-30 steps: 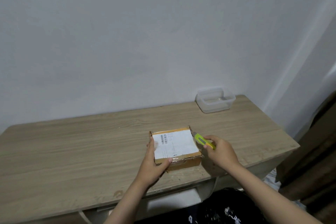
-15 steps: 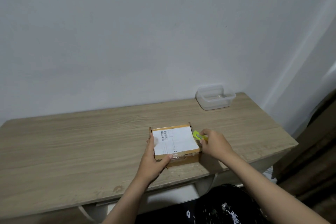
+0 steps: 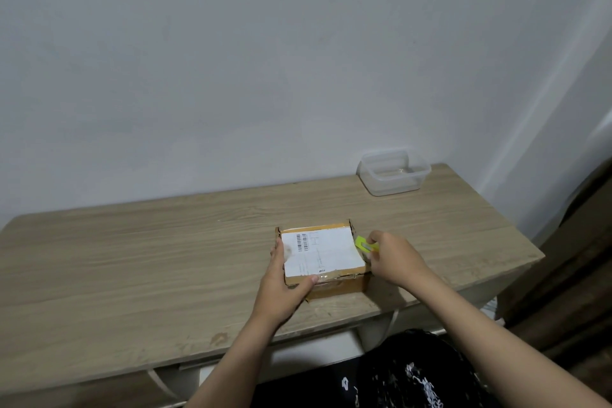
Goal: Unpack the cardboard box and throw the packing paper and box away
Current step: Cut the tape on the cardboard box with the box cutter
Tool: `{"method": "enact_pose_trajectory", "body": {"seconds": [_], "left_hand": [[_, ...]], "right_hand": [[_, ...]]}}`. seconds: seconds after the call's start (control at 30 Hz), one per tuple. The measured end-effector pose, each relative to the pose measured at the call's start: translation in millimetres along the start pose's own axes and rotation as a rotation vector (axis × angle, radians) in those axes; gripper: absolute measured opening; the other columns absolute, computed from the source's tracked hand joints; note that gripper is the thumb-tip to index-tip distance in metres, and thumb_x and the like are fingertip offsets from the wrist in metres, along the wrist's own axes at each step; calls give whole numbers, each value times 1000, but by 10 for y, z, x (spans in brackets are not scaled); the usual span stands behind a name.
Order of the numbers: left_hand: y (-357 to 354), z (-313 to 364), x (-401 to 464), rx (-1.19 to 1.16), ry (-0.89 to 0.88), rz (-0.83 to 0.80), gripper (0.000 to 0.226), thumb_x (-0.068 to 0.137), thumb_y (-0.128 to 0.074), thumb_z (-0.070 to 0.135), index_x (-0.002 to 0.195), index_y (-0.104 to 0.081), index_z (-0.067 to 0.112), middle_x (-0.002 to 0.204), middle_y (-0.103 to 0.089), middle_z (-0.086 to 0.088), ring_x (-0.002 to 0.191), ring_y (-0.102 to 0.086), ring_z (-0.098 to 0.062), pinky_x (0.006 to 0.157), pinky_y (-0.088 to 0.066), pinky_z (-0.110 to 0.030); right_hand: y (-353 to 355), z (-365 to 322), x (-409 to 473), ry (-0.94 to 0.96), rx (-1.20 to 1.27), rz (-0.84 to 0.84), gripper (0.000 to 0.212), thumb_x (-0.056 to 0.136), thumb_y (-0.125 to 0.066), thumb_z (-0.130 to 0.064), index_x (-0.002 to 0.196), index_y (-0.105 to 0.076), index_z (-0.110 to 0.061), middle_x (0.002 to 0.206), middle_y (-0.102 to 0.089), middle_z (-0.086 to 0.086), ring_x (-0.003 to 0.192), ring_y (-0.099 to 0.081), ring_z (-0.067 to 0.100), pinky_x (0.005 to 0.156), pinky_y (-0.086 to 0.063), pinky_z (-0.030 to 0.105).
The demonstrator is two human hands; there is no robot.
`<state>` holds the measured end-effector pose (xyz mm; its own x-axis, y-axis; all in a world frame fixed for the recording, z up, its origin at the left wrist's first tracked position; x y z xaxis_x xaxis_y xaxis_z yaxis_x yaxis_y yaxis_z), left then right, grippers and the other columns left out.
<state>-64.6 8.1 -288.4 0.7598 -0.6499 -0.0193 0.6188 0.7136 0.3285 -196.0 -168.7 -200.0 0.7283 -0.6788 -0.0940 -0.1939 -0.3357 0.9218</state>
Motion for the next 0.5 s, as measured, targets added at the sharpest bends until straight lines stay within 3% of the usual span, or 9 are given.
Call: {"method": "enact_pose_trajectory", "body": {"seconds": [0.27,0.43,0.5], "left_hand": [[-15,13,14,0,-20,24,101,72,-78,30,149,-12,24,155,-24,4,143,-19,-9,117,-23,-39],[-6,13,23,27,-47,27,99,73,-77,28,149,-13,23,156,-21,4,143,-18,-11,117,-23,-39],[-3,31,8,20,-51,44,98,74,-78,24,148,-14,21,155,-22,3,143,-16,-10,118,-20,-34]], "right_hand": [[0,75,-81,-23,11,-3,27,82,-56,-15,109,-59,-13,102,-68,15,93,-62,33,64,-38,27],[34,64,-121,-23,52,-1,25,83,-56,-14,107,-61,-12,101,-68,16,93,-61,33,65,-37,26],[61,66,-154,-27,65,-17,23,83,-56,-14,105,-61,-12,98,-67,15,81,-59,29,63,-37,25]]}}
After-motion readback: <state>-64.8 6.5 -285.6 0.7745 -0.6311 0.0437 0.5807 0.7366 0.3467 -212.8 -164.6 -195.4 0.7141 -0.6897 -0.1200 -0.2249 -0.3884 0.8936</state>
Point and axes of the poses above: each hand's wrist, its own x-axis towards the middle knuckle, its own y-axis out of the back of the hand, z = x × y, the point moved 7 cm from there along x, towards the middle knuckle
